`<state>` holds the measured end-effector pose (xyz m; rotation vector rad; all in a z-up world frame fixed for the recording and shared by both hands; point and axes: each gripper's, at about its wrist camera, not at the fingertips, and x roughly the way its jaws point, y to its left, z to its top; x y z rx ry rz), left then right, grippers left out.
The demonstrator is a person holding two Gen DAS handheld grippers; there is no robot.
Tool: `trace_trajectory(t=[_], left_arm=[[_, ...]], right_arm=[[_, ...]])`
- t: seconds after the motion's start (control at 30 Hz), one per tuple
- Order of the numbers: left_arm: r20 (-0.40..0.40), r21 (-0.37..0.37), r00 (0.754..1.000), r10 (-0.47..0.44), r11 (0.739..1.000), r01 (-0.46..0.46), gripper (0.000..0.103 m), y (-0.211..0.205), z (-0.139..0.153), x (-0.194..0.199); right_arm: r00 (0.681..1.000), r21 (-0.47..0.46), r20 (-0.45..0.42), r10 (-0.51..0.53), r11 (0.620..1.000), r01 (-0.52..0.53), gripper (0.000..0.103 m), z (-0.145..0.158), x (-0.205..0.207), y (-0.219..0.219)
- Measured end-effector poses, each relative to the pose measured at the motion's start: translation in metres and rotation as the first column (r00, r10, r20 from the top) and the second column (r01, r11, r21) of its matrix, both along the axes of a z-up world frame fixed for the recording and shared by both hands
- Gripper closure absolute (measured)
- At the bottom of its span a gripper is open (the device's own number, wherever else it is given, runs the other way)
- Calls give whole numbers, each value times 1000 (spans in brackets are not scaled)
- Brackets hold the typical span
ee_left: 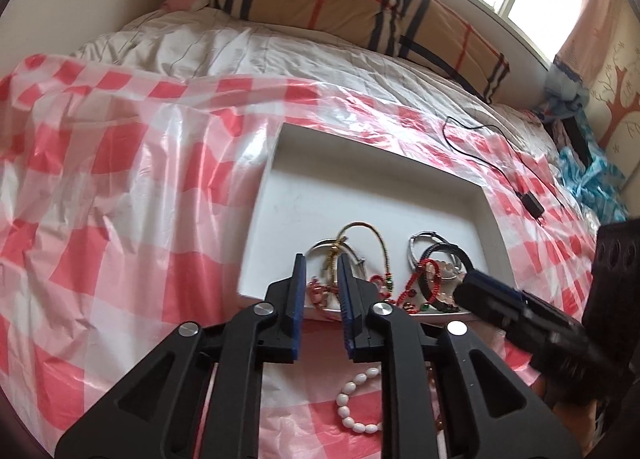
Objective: Organize jewelry
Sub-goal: 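Lower both bracelets into the white box and open both tools, then withdraw both open tools from the box toward the white and amber bead bracelets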
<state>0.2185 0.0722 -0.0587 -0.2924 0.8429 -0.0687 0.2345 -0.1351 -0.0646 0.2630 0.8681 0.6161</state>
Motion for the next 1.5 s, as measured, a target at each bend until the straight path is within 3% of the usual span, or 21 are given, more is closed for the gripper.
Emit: trace_trajectory(t=[0.1,0.23,0.37,0.53,0.7,0.77,0.87,1.0,1.1,1.2,1.4,1.5], left_arm=[[-7,-6,1000,15,1000,-15,86,8,-1,-1],[-16,12,1000,-1,1000,1,82,8,-2,0],[-9,18,1000,-13,1000,13,75,5,0,-3],[-7,7,1000,7,1000,-7,71,14,3,-8],[-5,13,1000,11,1000,-11,68,16,5,-12],[-6,18,1000,7,1000,-7,68,16,5,-13],[-3,24,1000,-1,1000,1,66,15,8,-16],[0,41,1000,-5,999,5,64,16,10,-19],[-4,41,1000,2,999,-2,63,21,10,-21],[-15,83,1000,11,996,-10,63,23,9,-21],[-68,178,993,-99,978,109,63,7,2,-26],[-73,227,986,-150,960,163,62,-3,1,-35]], right_arm=[[998,-106,31,60,993,-56,46,1,-14,15],[997,-253,60,57,967,-40,44,-8,-21,22],[997,-234,34,75,970,-64,44,-17,-12,27],[983,-206,63,175,966,-159,44,-15,-17,44],[968,-250,86,235,946,-207,39,-14,-23,67],[960,-277,73,269,931,-240,39,-13,-25,69],[946,-240,-3,325,918,-316,42,-13,-26,64],[952,-257,17,307,921,-292,42,-9,-35,54],[961,-193,53,272,947,-257,41,-1,-31,48],[955,-130,7,298,947,-295,41,-3,-28,51],[963,-293,-86,254,918,-268,39,-20,-42,39],[971,-313,-105,213,920,-236,39,-27,-45,30]])
